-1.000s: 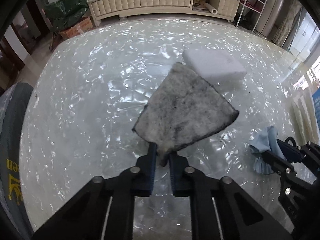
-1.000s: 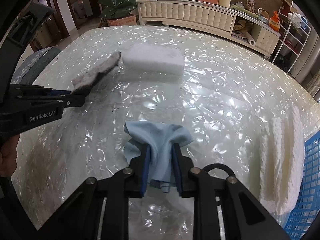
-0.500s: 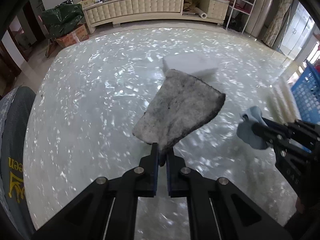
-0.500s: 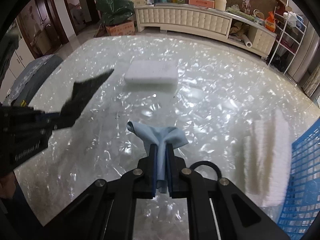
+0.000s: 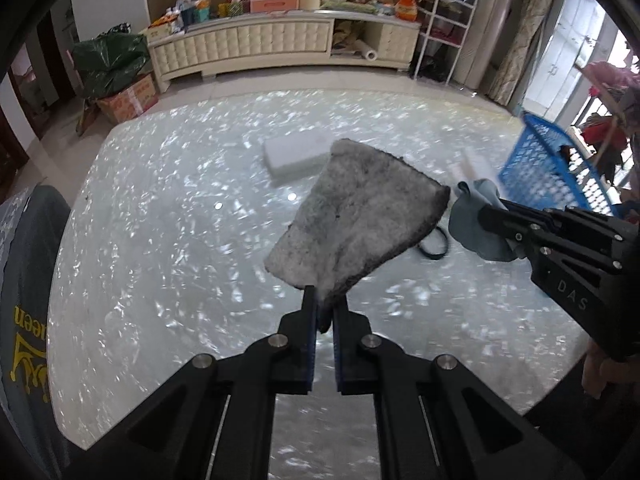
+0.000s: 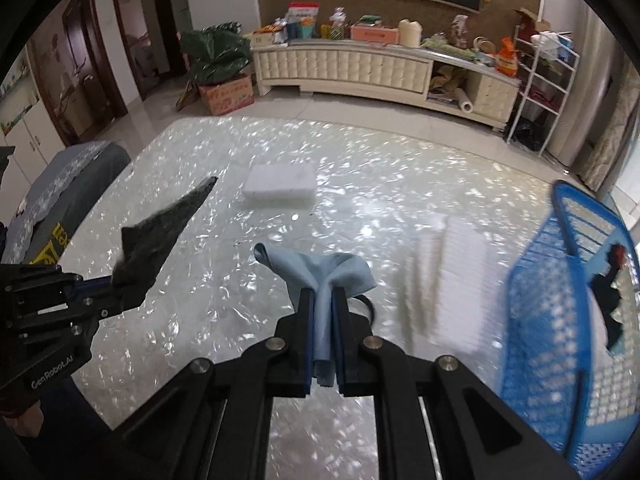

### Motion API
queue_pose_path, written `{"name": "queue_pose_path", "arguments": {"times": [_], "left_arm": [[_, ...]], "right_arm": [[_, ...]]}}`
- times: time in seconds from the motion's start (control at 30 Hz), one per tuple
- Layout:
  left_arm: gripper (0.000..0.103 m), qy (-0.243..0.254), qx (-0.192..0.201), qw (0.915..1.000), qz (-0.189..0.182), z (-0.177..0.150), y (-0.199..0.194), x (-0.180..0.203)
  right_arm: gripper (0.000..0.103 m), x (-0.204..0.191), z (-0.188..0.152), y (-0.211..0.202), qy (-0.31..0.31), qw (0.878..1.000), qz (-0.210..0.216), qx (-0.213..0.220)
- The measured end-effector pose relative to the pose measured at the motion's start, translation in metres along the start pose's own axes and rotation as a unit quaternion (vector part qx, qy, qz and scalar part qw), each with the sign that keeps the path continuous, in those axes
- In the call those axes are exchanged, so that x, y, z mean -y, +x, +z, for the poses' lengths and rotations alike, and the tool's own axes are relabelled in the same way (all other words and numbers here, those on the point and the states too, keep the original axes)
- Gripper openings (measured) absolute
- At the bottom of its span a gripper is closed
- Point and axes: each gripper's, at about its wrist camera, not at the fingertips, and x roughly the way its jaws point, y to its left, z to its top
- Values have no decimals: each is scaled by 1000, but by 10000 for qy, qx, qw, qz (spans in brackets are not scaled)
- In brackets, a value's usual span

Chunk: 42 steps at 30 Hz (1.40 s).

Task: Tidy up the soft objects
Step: 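Lift the grey felt pad with the left gripper while the right gripper carries the blue cloth toward the basket, then lower the blue cloth into the blue basket and open the right gripper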

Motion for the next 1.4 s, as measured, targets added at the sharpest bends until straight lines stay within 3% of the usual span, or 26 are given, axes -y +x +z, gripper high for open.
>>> {"name": "queue_pose_path", "arguments": {"times": [0.3,0.8,1.13,1.4], "left_arm": [[6,284,277,9989,-243,-6,-35,44],[6,801,569,9939,-491,8,-52,113],[6,1041,437,9919,-577,11,-41,138],[6,1130,254,9918,-545,16,-20,151]], "right_arm": [[7,22,-11,-48,258,9988,-234,342],[7,93,-35,-94,925,9880,-1013,704],[7,130,-51,-76,1516,9787,-1330,385],[7,154,-61,-58,1744,9756,-1337,25]]}}
